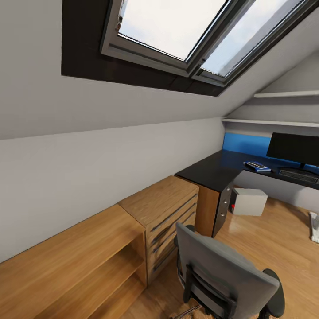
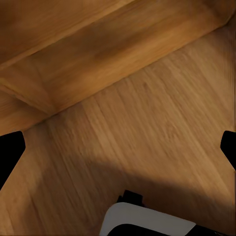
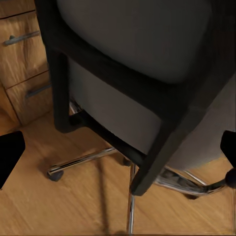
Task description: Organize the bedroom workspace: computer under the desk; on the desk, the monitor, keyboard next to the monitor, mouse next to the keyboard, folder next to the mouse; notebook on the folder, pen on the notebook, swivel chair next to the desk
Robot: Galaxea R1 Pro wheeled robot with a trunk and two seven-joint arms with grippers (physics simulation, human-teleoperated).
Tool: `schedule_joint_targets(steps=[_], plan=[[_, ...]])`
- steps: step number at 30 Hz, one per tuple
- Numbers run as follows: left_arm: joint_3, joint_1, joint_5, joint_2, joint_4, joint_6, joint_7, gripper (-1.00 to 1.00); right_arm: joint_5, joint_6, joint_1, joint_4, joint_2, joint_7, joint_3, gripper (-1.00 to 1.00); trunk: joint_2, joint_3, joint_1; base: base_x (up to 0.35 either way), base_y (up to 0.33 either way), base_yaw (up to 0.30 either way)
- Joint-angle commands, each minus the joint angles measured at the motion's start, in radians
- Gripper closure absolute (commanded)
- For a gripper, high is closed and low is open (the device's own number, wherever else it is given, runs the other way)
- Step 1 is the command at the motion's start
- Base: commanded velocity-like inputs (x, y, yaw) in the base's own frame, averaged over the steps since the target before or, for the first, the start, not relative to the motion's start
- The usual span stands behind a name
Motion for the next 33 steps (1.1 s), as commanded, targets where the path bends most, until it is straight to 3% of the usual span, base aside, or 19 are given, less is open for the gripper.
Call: schedule_joint_targets(steps=[1,23,33], plan=[[-0.008,0.0,0.009,0.001,-0.002,-0.002,0.007,-1.0,-0.002,0.0,-0.001,-0.001,0.0,-0.008,0.008,-1.0,-0.001,-0.002,0.0,0.0,0.0,-0.298],[-0.009,0.0,0.008,0.001,-0.002,-0.003,0.004,-1.0,-0.001,0.033,-0.001,-0.006,-0.001,-0.008,0.007,-1.0,-0.001,-0.029,0.0,0.001,0.0,-0.204],[-0.011,0.0,0.006,0.001,-0.002,-0.003,0.002,-1.0,0.0,0.034,-0.001,-0.006,-0.001,-0.008,0.008,-1.0,-0.001,-0.043,0.0,0.192,0.167,-0.182]])
